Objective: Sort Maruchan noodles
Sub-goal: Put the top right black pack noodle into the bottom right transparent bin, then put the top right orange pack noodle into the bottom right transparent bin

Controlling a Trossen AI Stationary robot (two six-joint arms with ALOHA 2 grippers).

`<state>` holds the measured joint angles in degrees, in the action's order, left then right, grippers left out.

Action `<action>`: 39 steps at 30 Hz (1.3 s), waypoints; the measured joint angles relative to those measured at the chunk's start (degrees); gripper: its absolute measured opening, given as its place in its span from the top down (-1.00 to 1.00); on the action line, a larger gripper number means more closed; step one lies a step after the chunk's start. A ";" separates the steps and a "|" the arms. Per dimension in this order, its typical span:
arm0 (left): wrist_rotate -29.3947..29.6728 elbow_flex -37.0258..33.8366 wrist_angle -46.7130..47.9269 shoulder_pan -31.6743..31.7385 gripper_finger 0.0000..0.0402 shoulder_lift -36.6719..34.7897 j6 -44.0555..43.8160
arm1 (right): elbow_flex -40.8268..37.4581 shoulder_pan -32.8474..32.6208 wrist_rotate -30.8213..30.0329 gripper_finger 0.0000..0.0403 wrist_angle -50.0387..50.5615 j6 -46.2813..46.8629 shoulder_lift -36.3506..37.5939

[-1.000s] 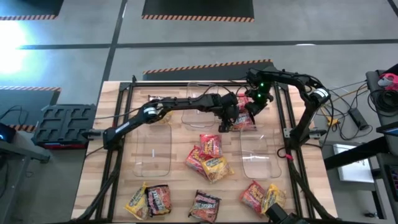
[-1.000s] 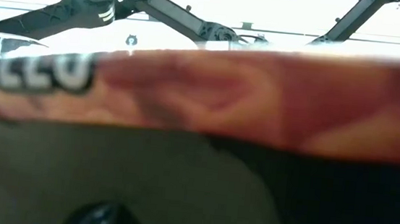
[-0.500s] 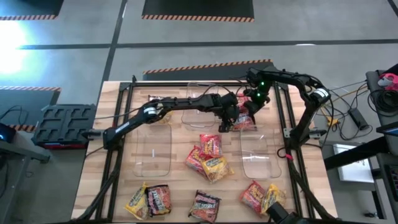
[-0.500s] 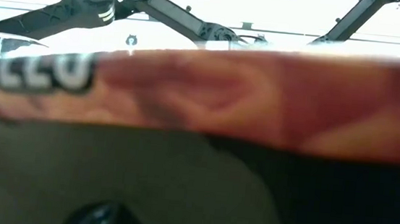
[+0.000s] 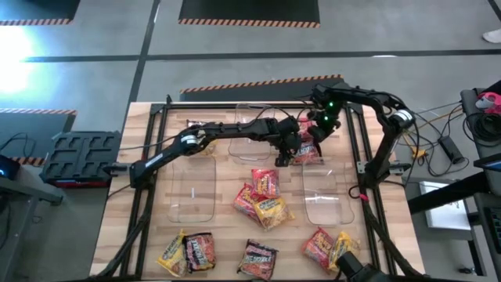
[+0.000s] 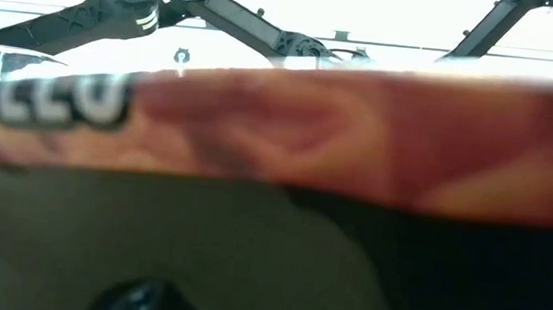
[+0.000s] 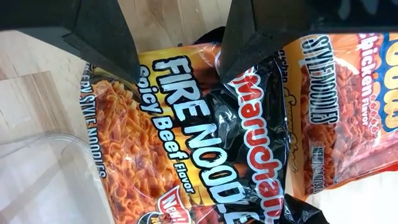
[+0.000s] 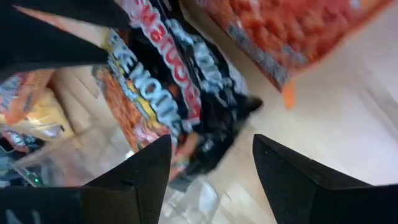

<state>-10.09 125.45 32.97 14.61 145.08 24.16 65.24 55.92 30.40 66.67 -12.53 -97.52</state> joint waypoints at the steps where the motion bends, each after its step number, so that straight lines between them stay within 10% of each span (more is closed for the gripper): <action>1: 0.00 0.00 0.00 0.00 -0.03 0.00 0.00 | 0.01 0.00 0.12 -0.07 -0.45 0.01 -0.42; 30: -0.24 -0.02 0.20 -0.07 -0.03 0.02 0.01 | -0.46 0.07 10.39 -0.06 -1.03 -3.06 -6.16; 39: -0.20 -0.02 0.20 -0.07 -0.03 0.02 0.02 | -0.67 0.04 10.27 0.25 -0.63 -3.08 -6.16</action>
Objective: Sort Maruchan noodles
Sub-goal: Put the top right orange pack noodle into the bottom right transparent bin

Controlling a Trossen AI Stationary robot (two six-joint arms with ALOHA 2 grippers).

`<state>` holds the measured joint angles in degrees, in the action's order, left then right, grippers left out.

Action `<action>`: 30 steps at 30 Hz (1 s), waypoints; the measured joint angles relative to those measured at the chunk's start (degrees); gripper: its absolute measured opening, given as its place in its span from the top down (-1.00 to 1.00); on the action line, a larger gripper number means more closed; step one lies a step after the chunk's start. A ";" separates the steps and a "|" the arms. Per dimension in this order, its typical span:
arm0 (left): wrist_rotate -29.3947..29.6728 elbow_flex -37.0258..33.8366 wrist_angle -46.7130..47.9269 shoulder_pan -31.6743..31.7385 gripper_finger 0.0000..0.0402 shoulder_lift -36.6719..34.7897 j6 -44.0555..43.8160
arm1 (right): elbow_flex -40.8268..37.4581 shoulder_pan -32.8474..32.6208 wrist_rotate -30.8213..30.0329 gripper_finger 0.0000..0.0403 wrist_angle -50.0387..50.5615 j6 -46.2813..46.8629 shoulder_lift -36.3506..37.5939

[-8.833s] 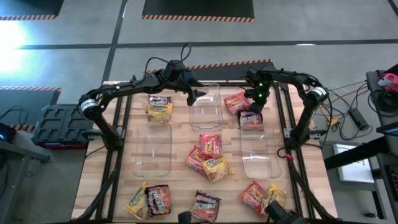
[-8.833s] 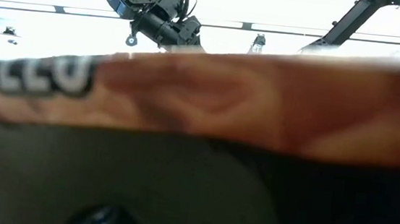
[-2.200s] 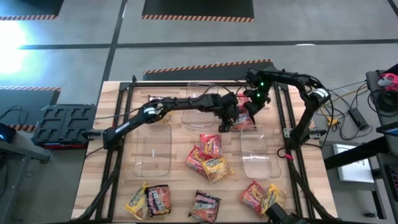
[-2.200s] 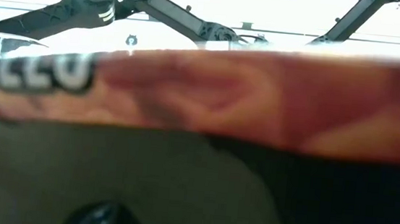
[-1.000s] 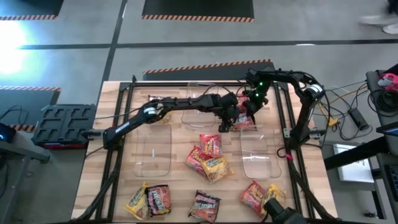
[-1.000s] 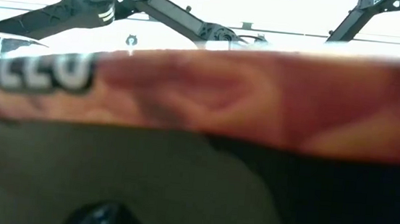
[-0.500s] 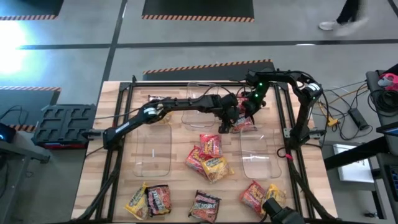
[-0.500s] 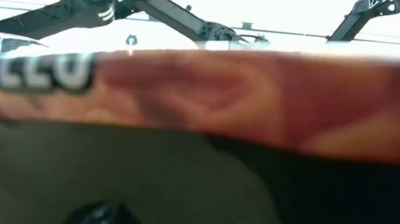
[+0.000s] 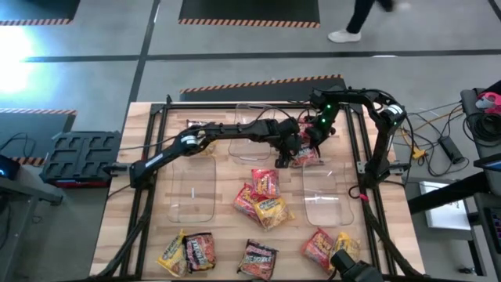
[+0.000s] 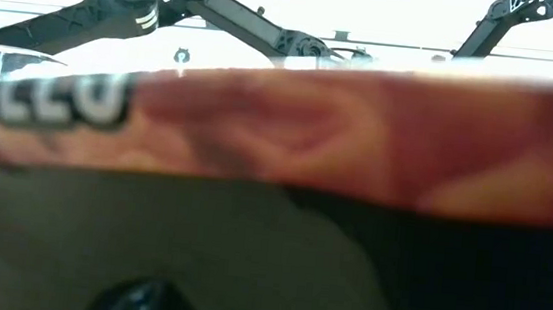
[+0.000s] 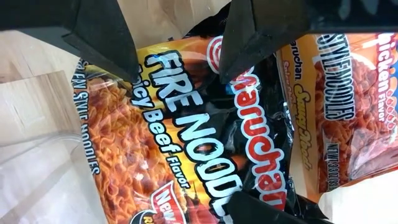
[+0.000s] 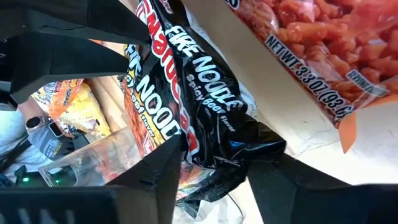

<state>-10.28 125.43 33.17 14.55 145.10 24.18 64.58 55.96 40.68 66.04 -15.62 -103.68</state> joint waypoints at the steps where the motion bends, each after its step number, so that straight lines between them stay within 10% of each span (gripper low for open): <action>1: 0.00 0.00 0.02 0.00 -0.03 0.00 -0.01 | 0.00 0.01 0.15 0.29 0.09 0.00 0.00; 30: 5.37 8.63 5.92 1.15 -0.03 -0.07 0.83 | 0.48 -0.15 -0.14 0.43 1.54 -0.68 0.80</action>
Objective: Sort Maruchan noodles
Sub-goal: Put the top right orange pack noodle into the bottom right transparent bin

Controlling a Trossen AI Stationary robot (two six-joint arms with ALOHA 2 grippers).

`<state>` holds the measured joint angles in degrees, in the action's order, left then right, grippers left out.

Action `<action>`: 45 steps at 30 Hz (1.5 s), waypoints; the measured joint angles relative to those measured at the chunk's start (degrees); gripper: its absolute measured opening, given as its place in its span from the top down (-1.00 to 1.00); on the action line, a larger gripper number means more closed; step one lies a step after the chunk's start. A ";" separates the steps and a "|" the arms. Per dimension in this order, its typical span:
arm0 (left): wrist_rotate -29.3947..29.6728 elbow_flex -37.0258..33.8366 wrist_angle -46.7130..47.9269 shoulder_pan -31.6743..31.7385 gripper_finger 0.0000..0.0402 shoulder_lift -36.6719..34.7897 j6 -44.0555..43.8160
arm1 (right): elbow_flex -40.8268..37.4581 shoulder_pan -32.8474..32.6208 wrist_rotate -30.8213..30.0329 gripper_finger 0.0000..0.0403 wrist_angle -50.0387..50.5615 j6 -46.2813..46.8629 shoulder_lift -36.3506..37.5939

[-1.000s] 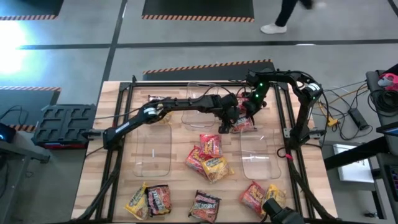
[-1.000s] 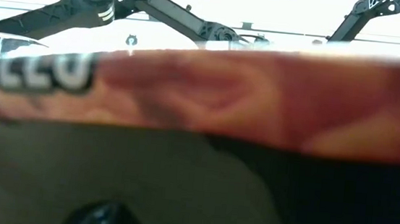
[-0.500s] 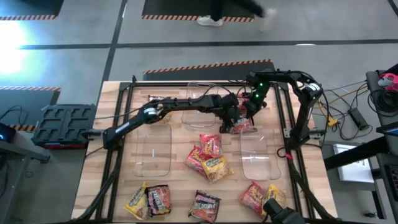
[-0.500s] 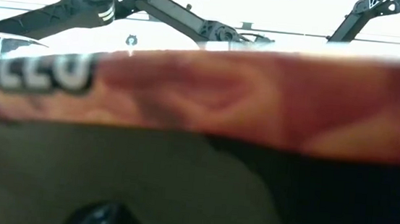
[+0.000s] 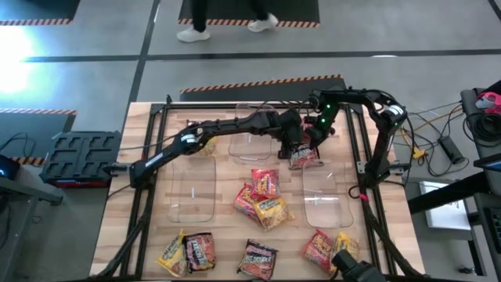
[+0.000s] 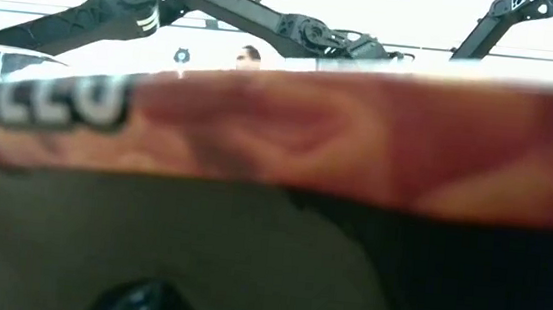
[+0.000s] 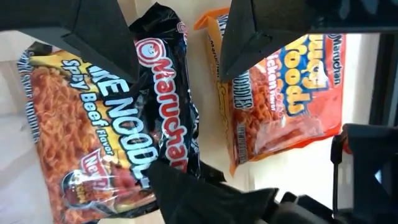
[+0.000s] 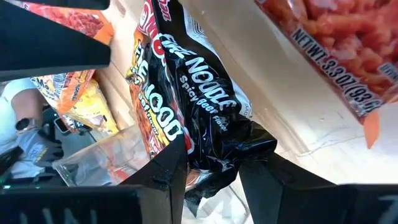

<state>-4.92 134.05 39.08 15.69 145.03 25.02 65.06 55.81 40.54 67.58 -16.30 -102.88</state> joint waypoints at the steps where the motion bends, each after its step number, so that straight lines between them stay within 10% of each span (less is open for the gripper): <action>1: -0.19 0.30 0.18 0.11 -0.03 0.00 0.00 | 0.22 0.01 -0.16 0.43 0.07 -0.15 0.32; 31: -0.80 0.90 0.99 5.36 -0.03 -3.86 -3.77 | 9.29 1.60 -21.63 0.44 0.79 -1.74 20.97; 45: -16.57 0.84 1.59 12.15 -0.03 -9.70 -8.94 | 7.71 -0.92 -13.08 0.44 3.22 0.52 34.75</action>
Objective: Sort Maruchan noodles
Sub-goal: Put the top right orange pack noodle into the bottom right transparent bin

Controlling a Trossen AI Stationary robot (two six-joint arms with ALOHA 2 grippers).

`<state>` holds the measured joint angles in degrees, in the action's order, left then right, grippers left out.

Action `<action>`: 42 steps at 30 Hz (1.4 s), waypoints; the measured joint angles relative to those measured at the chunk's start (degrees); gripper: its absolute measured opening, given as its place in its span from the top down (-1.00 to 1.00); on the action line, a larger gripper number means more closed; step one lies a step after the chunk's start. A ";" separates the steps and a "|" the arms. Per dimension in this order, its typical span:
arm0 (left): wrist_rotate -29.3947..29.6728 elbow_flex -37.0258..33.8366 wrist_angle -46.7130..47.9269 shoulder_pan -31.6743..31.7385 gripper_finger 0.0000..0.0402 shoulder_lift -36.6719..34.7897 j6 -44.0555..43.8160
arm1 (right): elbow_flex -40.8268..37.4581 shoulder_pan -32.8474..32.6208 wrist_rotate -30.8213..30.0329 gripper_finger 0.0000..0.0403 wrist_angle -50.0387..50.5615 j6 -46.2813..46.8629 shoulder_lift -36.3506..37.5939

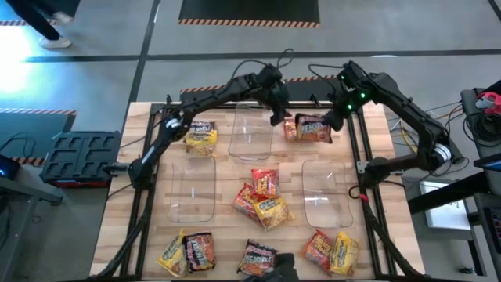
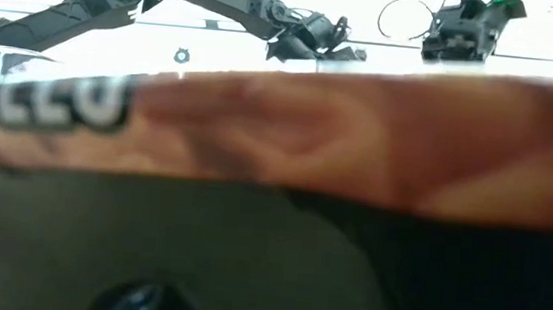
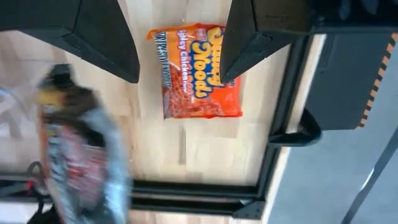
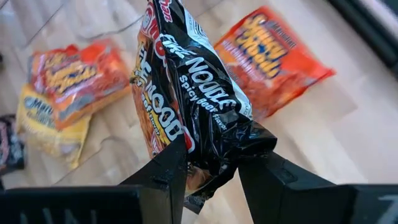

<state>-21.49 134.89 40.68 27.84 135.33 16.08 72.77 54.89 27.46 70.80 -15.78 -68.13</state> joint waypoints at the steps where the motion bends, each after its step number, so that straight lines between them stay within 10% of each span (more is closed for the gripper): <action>1: -0.53 0.00 0.28 0.32 -0.03 -0.44 -0.12 | -0.73 -0.78 -0.01 0.44 0.19 0.47 0.98; 26: -1.92 -0.02 -1.48 1.12 -0.03 -2.59 -0.61 | -25.09 -7.91 -0.43 0.44 -2.77 9.67 29.71; 42: -1.86 0.04 -2.96 2.19 -0.03 -7.02 -0.81 | -26.96 -9.35 -0.59 0.44 -8.30 9.15 31.94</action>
<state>-23.34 134.93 37.71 30.03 128.31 15.27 45.82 45.54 26.87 62.51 -6.63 -36.18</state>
